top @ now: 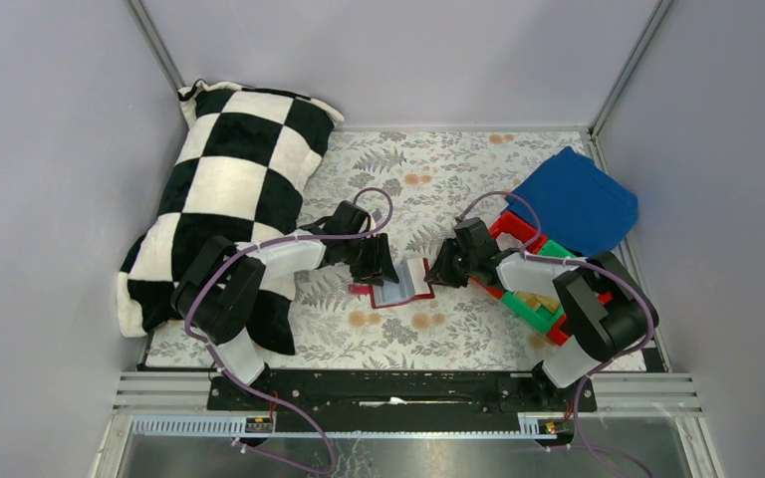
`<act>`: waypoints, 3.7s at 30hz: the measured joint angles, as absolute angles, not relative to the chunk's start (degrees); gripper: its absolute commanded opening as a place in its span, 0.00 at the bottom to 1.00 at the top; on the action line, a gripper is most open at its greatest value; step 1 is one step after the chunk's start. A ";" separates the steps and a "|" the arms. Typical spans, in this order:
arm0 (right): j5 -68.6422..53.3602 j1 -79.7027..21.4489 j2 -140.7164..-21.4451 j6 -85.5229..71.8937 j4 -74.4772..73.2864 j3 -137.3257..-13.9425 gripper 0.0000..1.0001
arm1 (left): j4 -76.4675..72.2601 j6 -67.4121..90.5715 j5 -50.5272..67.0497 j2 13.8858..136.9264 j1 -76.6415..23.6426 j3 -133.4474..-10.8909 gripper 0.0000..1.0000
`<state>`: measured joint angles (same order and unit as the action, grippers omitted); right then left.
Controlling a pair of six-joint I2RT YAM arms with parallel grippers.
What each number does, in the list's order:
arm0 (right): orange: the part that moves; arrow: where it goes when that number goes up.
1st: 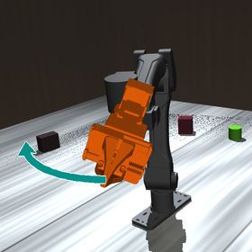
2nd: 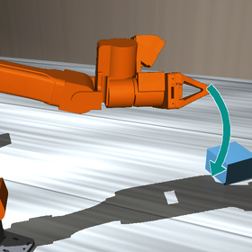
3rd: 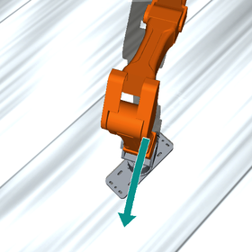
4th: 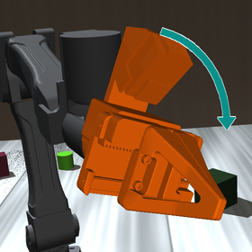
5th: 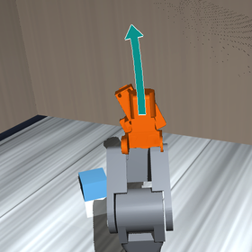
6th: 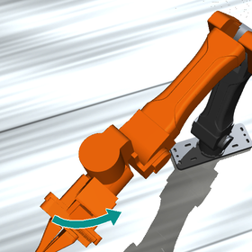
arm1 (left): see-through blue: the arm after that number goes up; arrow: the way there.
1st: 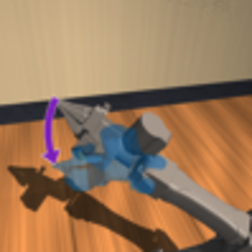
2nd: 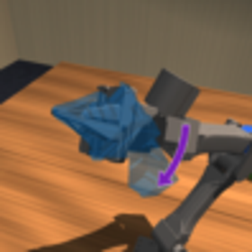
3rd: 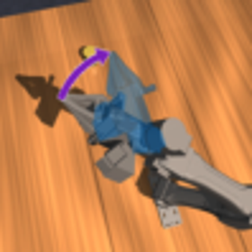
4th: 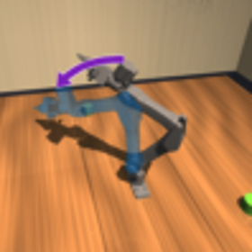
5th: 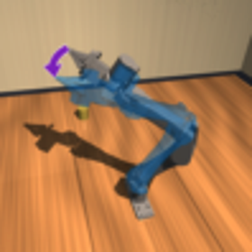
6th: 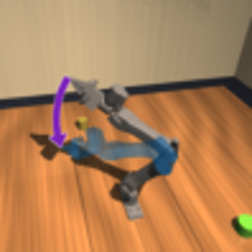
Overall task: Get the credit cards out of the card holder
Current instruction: Remove the credit card from the card holder.
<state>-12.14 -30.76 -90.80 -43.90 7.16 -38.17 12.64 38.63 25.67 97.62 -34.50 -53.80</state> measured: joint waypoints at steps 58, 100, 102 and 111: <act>-13.65 -30.74 -85.93 -45.08 5.39 -34.48 0.31 | 3.88 45.19 35.66 103.09 -38.39 -58.74 0.51; -17.19 -37.82 -94.41 -48.40 10.81 -42.76 0.25 | 12.47 40.34 25.04 96.07 -30.68 -50.87 0.34; -17.26 -37.82 -95.09 -48.51 11.51 -42.76 0.25 | 12.47 40.10 24.80 96.05 -30.68 -50.87 0.33; -17.26 -37.82 -96.73 -49.80 14.68 -40.88 0.24 | 12.16 39.68 24.73 96.05 -30.68 -50.48 0.25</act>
<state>-17.26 -37.82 -96.73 -49.80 14.68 -40.88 12.16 39.68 24.73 96.05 -30.68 -50.48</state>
